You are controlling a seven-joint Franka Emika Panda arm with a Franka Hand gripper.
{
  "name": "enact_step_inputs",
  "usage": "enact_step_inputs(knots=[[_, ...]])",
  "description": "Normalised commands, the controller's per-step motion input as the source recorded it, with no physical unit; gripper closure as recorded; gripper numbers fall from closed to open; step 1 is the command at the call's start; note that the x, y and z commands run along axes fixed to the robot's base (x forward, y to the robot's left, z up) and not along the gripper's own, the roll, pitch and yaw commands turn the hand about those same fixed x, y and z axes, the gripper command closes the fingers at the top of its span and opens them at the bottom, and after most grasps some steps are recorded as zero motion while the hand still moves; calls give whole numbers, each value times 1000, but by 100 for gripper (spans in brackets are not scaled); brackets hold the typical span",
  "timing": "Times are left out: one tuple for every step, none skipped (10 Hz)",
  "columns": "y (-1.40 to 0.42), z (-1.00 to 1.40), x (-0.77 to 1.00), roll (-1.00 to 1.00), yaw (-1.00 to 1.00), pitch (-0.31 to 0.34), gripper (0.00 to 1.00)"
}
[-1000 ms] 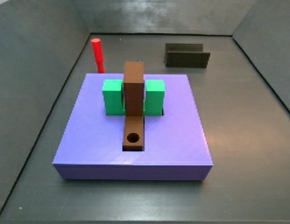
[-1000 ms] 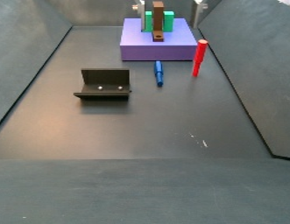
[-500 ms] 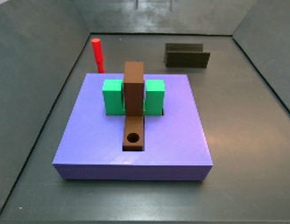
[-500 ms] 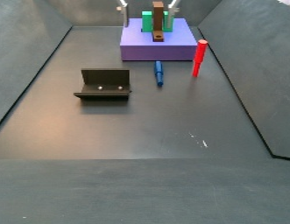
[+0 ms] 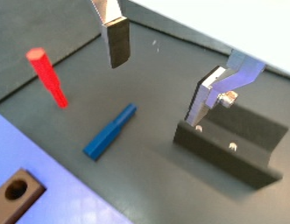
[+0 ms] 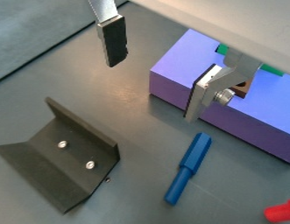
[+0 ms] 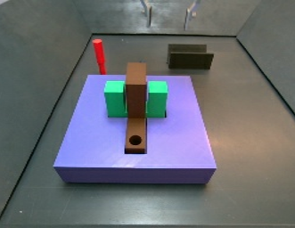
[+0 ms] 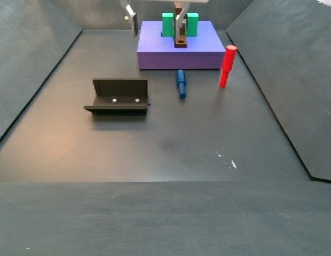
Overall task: Pick up the blue object. Move up. Place the blue object on the fixture. Regrasp the blue object. Move to above the board. Insert the blue object.
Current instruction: Pick up the blue object.
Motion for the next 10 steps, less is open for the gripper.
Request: enact_step_inputs(knots=[[-326, -423, 0, -11, 0, -73, 0], [-354, -443, 0, 0, 29, -81, 0], [-383, -420, 0, 40, 86, -74, 0], [-371, -331, 0, 83, 51, -43, 0], [-366, -311, 0, 127, 51, -33, 0], [-337, -274, 0, 204, 103, -41, 0], [-303, -200, -37, 341, 197, -71, 0], [-231, -143, -63, 421, 231, -76, 0], [-200, -114, -9, 453, 223, -47, 0], [-174, -94, 0, 500, 180, -9, 0]])
